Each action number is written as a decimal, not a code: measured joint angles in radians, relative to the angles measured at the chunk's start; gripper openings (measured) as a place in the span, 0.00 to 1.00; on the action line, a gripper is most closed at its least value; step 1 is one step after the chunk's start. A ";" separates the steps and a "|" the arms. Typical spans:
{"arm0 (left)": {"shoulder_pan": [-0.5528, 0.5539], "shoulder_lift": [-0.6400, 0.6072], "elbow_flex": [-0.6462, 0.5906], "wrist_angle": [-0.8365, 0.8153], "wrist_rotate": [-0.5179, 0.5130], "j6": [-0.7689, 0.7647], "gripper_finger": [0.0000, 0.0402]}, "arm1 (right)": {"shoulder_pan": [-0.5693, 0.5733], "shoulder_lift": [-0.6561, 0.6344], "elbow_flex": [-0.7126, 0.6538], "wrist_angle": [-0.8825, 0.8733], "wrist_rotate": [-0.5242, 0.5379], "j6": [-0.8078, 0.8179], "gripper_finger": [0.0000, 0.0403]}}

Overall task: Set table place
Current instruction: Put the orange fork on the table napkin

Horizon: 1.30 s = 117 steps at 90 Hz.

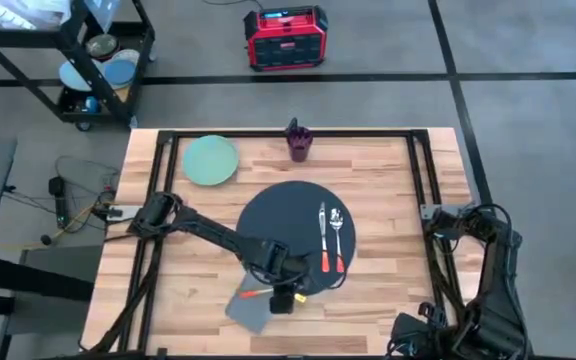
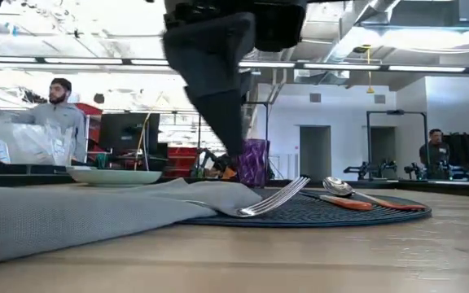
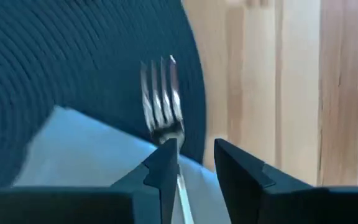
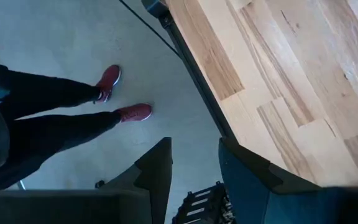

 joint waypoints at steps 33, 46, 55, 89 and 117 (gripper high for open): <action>0.012 0.096 -0.001 0.088 0.112 -0.013 0.23 | -0.006 0.000 0.000 0.004 -0.001 0.026 0.29; 0.022 0.091 0.001 0.069 0.073 -0.009 0.23 | -0.008 0.000 0.000 0.005 -0.001 0.026 0.29; 0.029 0.091 0.001 0.050 0.084 -0.015 0.23 | -0.014 0.000 0.000 0.005 -0.001 0.026 0.29; 0.033 0.090 0.141 -0.111 0.059 0.130 0.27 | -0.014 0.000 0.000 -0.005 -0.001 0.020 0.29; 0.035 0.138 0.141 -0.051 0.045 0.112 0.38 | -0.014 0.000 0.000 -0.004 -0.001 0.032 0.29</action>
